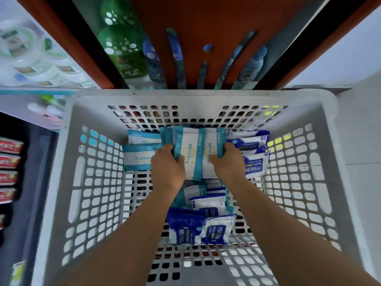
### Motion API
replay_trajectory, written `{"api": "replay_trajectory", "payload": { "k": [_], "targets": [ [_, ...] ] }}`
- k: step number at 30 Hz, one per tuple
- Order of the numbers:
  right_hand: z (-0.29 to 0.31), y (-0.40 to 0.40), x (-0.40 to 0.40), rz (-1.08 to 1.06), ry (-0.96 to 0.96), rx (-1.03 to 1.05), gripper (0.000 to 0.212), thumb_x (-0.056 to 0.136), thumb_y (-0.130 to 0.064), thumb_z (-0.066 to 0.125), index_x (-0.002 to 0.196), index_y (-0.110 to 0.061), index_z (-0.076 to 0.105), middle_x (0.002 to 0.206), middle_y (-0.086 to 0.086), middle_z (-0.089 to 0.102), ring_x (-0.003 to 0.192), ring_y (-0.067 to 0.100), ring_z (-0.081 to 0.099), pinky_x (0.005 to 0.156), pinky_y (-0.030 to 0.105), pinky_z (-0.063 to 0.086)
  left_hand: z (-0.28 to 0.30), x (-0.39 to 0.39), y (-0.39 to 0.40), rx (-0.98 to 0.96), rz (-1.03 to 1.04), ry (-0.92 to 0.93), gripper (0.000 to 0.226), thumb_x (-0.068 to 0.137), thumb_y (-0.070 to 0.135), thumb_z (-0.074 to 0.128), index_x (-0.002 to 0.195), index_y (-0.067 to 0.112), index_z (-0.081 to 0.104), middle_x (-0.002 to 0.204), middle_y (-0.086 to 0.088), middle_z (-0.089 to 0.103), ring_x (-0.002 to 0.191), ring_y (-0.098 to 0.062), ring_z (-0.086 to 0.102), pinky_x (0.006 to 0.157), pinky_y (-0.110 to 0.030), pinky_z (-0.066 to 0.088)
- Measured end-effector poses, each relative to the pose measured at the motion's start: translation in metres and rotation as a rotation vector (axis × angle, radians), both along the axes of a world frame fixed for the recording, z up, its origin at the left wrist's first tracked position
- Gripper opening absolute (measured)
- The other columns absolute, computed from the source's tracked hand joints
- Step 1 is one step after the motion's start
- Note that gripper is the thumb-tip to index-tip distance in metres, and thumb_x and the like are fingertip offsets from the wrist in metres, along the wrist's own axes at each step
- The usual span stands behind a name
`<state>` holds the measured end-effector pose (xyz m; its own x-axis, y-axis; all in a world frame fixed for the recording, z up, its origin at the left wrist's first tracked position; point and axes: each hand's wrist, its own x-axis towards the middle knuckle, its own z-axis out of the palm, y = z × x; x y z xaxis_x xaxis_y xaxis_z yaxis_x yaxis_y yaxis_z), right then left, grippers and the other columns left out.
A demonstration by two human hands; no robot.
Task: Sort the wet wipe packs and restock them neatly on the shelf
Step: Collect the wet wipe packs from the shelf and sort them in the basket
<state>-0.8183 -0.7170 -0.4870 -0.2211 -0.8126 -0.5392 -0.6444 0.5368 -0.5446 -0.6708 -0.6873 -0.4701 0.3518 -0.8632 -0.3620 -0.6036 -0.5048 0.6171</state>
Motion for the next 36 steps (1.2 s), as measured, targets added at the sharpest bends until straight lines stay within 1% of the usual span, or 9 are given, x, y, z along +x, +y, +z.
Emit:
{"api": "replay_trajectory", "payload": {
  "k": [3,8,14,17,19,22,24,27,36],
  "targets": [
    [0.012,0.000,-0.002,0.003,-0.060,-0.051,0.015,0.092,-0.017,0.057,0.104,-0.009,0.059,0.100,0.008,0.066,0.080,0.019,0.057,0.066,0.027,0.043,0.008,0.003,0.000,0.025,0.045,0.080,0.019,0.094,0.015,0.054,0.112,0.008,0.059,0.098,-0.001,0.062,0.083,-0.014,0.054,0.068,-0.022,0.039],
    [0.039,0.002,0.010,-0.047,-0.218,-0.109,0.018,0.094,-0.014,0.049,0.099,-0.015,0.066,0.087,0.006,0.068,0.070,0.020,0.058,0.063,0.032,0.048,0.020,0.005,-0.001,0.048,0.215,0.479,0.011,0.094,0.012,0.054,0.104,0.017,0.053,0.094,0.007,0.060,0.079,-0.006,0.058,0.063,-0.015,0.045],
    [0.051,0.009,0.035,-0.058,-0.416,-0.074,0.029,0.098,-0.010,0.042,0.091,-0.025,0.067,0.082,-0.006,0.067,0.076,0.013,0.062,0.072,0.032,0.055,0.032,0.020,0.003,-0.014,0.293,0.559,0.033,0.091,0.007,0.058,0.118,0.019,0.044,0.102,0.003,0.064,0.088,-0.010,0.064,0.079,-0.032,0.056],
    [0.047,0.010,0.038,0.102,-0.321,-0.076,0.030,0.099,-0.013,0.040,0.113,-0.021,0.065,0.054,-0.021,0.055,0.047,-0.003,0.049,0.048,0.013,0.041,0.037,0.039,0.008,-0.043,0.129,0.288,0.042,0.094,0.009,0.052,0.134,0.021,0.047,0.118,-0.002,0.063,0.099,-0.016,0.062,0.088,-0.036,0.053],
    [0.047,0.011,0.039,0.230,-0.243,-0.054,0.034,0.100,-0.013,0.038,0.124,-0.022,0.059,0.061,-0.020,0.056,0.035,0.001,0.043,0.039,0.008,0.032,0.039,0.050,0.013,-0.067,0.041,0.078,0.043,0.096,0.007,0.047,0.137,0.019,0.047,0.120,-0.004,0.061,0.101,-0.019,0.059,0.087,-0.032,0.050],
    [0.047,0.010,0.042,0.421,-0.107,-0.093,0.037,0.099,-0.010,0.041,0.133,-0.019,0.053,0.127,-0.005,0.056,0.093,0.008,0.062,0.077,0.013,0.046,0.038,0.067,0.020,-0.120,-0.063,-0.177,0.047,0.091,0.000,0.048,0.136,0.015,0.049,0.123,-0.009,0.059,0.108,-0.025,0.055,0.090,-0.035,0.048],
    [0.042,0.009,0.044,0.527,0.008,-0.092,0.039,0.099,-0.012,0.044,0.136,-0.019,0.049,0.146,-0.001,0.042,0.132,0.019,0.040,0.105,0.027,0.034,0.034,0.076,0.024,-0.041,-0.199,-0.380,0.054,0.086,-0.001,0.053,0.138,0.015,0.045,0.127,-0.010,0.056,0.113,-0.026,0.051,0.096,-0.036,0.043],
    [0.035,0.010,0.045,0.683,0.157,-0.056,0.044,0.099,-0.018,0.045,0.142,-0.025,0.041,0.155,0.000,0.026,0.142,0.022,0.022,0.115,0.034,0.021,0.025,0.079,0.028,0.107,-0.395,-0.598,0.061,0.084,0.004,0.057,0.140,0.017,0.037,0.134,-0.005,0.049,0.121,-0.025,0.044,0.104,-0.033,0.033],
    [0.023,0.014,0.040,0.684,0.187,-0.074,0.047,0.096,-0.016,0.048,0.142,-0.026,0.040,0.157,0.000,0.020,0.142,0.024,0.022,0.114,0.037,0.025,-0.001,0.081,0.010,0.192,-0.517,-0.753,0.047,0.089,0.011,0.053,0.134,0.013,0.043,0.132,-0.009,0.049,0.125,-0.027,0.042,0.109,-0.038,0.030]
  ]
}}
